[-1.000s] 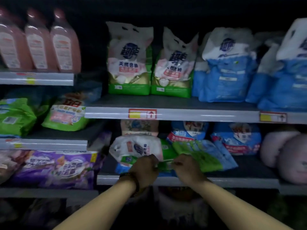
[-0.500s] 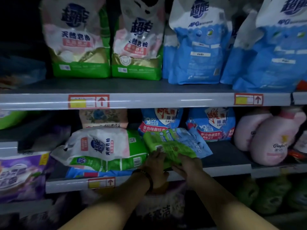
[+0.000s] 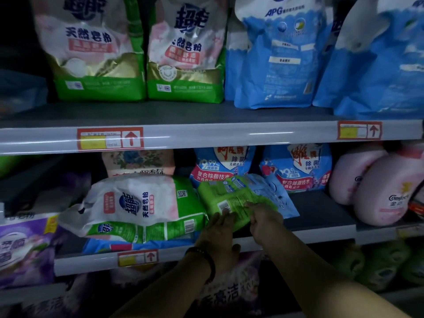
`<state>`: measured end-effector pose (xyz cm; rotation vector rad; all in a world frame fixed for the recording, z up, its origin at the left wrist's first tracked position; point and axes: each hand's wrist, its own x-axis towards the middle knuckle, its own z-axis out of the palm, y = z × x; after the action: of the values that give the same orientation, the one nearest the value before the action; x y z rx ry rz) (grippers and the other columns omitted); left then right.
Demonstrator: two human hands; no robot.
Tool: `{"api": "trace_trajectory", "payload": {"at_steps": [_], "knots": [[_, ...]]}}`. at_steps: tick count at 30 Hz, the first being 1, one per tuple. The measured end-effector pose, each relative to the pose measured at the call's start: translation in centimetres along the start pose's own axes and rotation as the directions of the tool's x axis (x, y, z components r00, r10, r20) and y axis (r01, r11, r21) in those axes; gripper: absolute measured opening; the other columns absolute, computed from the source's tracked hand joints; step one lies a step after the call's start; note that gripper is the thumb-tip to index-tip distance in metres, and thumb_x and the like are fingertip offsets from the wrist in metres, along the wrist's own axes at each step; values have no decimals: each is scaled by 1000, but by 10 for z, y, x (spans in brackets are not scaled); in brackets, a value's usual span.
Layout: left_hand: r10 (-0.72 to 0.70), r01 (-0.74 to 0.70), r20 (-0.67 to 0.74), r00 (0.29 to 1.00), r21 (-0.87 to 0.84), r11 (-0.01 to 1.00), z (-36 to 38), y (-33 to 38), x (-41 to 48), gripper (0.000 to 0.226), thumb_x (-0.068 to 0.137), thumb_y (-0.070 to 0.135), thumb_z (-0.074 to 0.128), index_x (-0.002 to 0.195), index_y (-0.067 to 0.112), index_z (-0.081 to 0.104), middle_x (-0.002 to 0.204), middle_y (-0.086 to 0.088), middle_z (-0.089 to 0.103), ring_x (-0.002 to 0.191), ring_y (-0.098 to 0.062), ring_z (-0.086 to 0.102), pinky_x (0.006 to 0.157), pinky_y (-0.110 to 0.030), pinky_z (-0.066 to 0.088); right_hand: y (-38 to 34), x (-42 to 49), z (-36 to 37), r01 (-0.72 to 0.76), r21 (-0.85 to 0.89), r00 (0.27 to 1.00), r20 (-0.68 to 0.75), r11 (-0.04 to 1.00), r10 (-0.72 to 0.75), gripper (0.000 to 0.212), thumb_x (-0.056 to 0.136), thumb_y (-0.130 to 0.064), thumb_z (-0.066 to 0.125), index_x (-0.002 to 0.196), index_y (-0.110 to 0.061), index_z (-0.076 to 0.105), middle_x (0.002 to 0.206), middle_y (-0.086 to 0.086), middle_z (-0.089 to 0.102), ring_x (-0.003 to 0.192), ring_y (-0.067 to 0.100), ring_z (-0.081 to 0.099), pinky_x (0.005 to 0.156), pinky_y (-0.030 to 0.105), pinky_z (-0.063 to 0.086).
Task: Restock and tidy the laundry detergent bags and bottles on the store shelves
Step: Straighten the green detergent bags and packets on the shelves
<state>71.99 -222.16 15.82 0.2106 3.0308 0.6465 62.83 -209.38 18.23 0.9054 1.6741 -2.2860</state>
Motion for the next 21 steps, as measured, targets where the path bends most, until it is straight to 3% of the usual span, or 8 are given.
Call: {"api": "trace_trajectory", "payload": {"at_steps": [4,7,9,11,13,15,17,21], "knots": [[39,-102,-231,972,-267,958,-12,-7,-8,65,96,35,67,155,27,42,156,2,47,143,-21,47,115,-25,39,-18,-17,-13,76,37,997,31,996,-77,15,87,-9,83,91,-1,71,60,9,55,47,19,46,50,27,45],[5,-115,-271,963,-388,914,-32,-2,-20,64,86,63,63,142,35,53,137,7,49,126,-10,52,106,-27,46,-34,-36,-36,113,61,992,55,992,-116,25,96,-11,75,76,-9,60,50,5,49,35,14,41,39,22,37],[-103,-81,-265,959,-602,794,-46,4,-29,59,79,75,62,126,39,62,130,5,55,122,-10,57,103,-28,47,-41,-51,-53,129,62,988,80,990,-134,23,95,-11,75,79,-12,59,40,-1,45,28,10,37,37,20,34],[-234,-25,-215,948,-785,620,-57,6,-38,47,82,72,66,115,38,66,129,2,61,119,-13,61,97,-26,48,-46,-68,-70,152,58,981,115,987,-158,17,94,-13,76,86,-13,61,42,-2,44,30,9,36,42,24,33],[-306,62,-160,938,-793,606,-64,2,-49,62,77,79,65,120,34,64,133,5,59,121,-16,60,100,-28,47,-48,-86,-89,179,55,965,183,982,-186,13,93,-16,79,96,-14,66,49,-1,47,34,9,37,48,26,34],[-320,141,-103,942,-743,654,-69,3,-67,79,69,83,61,128,31,61,137,5,56,126,-19,56,108,-34,44,-52,-107,-106,209,11,947,246,978,-205,16,94,-19,78,86,-13,65,49,-2,45,34,8,34,41,19,30],[-323,164,-92,942,-713,681,-73,6,-85,93,63,88,58,130,24,62,136,3,61,127,-20,57,111,-37,43,-54,-130,-116,254,-61,931,285,965,-227,26,96,-21,75,77,-14,60,45,-3,39,30,7,28,33,15,21],[-305,170,-46,951,-747,643,-84,11,-119,121,49,105,56,139,25,62,141,6,64,129,-19,59,112,-40,44,-60,-177,-123,250,-159,882,444,955,-158,23,95,-26,73,84,-7,66,38,-2,33,26,8,24,31,14,18]]}}
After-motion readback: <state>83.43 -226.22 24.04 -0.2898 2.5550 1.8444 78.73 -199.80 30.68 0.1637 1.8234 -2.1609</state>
